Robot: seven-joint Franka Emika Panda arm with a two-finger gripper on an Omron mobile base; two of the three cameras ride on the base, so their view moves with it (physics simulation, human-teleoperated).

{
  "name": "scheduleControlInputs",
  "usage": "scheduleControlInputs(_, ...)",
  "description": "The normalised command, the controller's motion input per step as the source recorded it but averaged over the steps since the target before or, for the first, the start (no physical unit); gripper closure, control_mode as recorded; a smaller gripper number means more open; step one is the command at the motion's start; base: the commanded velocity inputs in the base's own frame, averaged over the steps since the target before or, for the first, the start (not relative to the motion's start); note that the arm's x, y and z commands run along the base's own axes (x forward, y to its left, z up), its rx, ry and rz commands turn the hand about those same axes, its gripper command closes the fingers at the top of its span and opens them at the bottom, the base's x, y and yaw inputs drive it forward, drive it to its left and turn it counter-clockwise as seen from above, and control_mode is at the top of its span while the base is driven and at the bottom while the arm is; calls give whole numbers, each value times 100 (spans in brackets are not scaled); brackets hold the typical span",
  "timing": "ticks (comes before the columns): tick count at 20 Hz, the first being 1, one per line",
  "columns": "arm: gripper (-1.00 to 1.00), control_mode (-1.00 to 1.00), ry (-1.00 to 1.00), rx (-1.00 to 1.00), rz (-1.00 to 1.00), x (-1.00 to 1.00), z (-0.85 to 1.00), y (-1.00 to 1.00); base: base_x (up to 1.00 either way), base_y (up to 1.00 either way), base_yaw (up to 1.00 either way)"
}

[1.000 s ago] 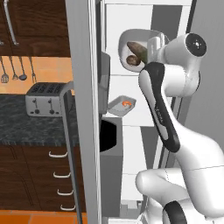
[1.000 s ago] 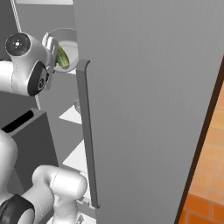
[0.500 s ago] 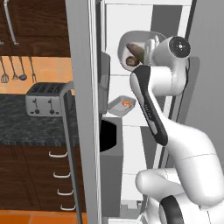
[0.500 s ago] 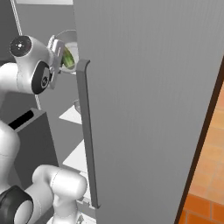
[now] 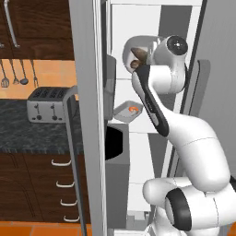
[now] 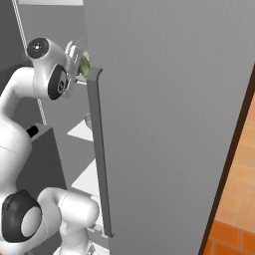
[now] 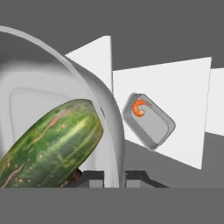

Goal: Take the meat container that has the shrimp and place it on the second highest rack of the freezer. Then take the vegetable container that has the cucumber and mushroom and place it on the highest rack of the freezer.

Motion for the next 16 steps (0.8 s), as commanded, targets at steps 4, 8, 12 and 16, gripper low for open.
scheduleControlInputs(4, 100, -100, 7, 0, -2, 35, -24, -11, 0, 0, 0)
scheduleControlInputs(8, 100, -100, 5, 0, -1, 47, -15, -3, 0, 0, 0)
scheduleControlInputs(12, 100, -100, 2, 0, 0, 55, 0, 0, 0, 0, 0)
scheduleControlInputs(16, 100, -100, 2, 0, 0, 61, -4, 0, 0, 0, 0)
